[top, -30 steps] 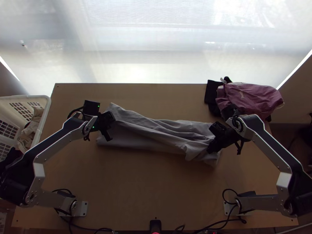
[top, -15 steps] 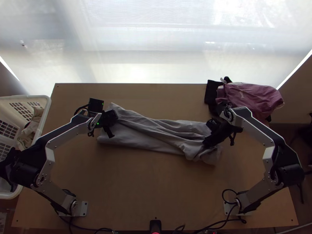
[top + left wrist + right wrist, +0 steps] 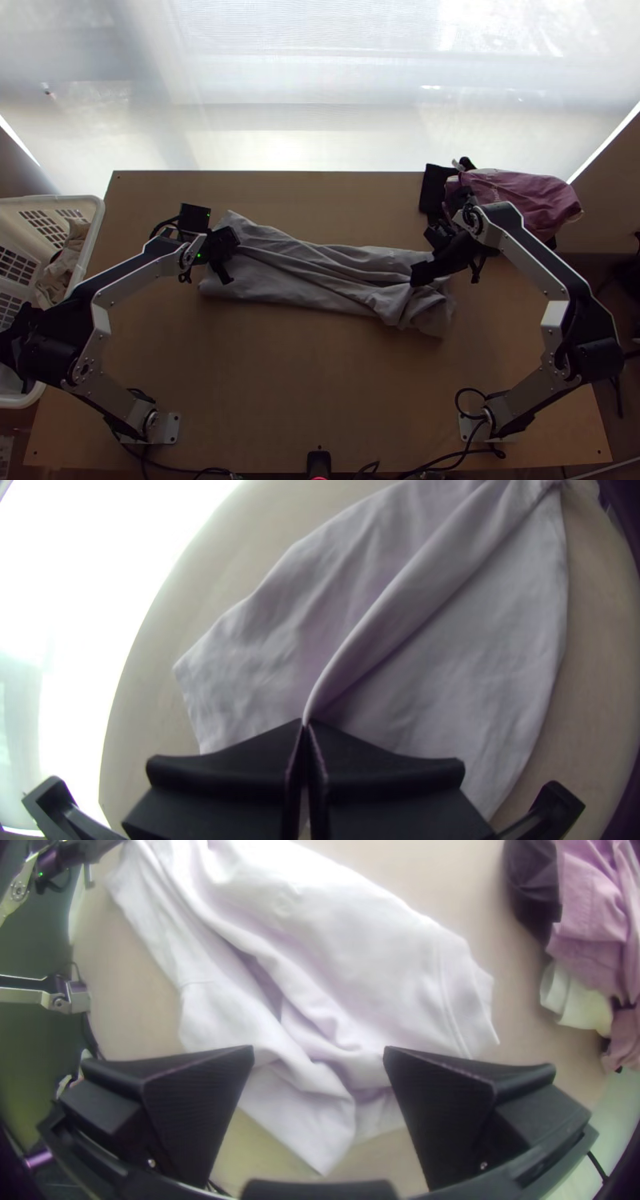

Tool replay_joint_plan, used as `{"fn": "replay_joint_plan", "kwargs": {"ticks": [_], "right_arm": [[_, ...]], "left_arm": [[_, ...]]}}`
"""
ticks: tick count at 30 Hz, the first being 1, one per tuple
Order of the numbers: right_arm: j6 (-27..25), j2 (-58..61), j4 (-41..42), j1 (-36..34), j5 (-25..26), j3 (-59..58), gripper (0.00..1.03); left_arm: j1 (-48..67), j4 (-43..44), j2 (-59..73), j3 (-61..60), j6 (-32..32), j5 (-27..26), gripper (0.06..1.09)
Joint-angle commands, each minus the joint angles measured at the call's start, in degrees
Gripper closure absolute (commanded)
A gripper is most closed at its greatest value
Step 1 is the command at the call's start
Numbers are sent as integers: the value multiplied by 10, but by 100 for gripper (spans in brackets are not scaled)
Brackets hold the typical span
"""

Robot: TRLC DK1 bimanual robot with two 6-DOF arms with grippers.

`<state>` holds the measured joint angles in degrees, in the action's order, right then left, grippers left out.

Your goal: Fold the t-shirt

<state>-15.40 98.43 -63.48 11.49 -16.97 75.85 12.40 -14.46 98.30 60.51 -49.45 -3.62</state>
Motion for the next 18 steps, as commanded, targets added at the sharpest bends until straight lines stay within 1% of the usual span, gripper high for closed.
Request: {"fn": "replay_joint_plan", "kwargs": {"ticks": [1,3,4,5,6,7,8,13,18], "right_arm": [[0,-22,-9,-11,16,15,4],[-1,-29,-10,-18,17,25,4],[-2,-32,-10,-23,22,28,4],[-4,-34,-10,-26,27,31,4],[-5,-38,-12,-28,29,35,4],[-3,-42,-15,-28,28,40,4],[-2,-47,-19,-26,28,43,4],[9,-71,-38,37,29,49,4],[10,-90,-58,62,29,56,4]], "left_arm": [[-23,-3,-23,15,11,0,101],[-35,-7,-29,28,9,0,100],[-41,-12,-30,35,7,0,99],[-47,-13,-30,41,6,0,87],[-52,-23,-29,51,6,1,50],[-54,-36,-29,58,5,0,9],[-54,-50,-29,63,5,0,11],[-42,-73,-43,62,17,0,10],[-62,-71,-65,67,21,0,10]]}}
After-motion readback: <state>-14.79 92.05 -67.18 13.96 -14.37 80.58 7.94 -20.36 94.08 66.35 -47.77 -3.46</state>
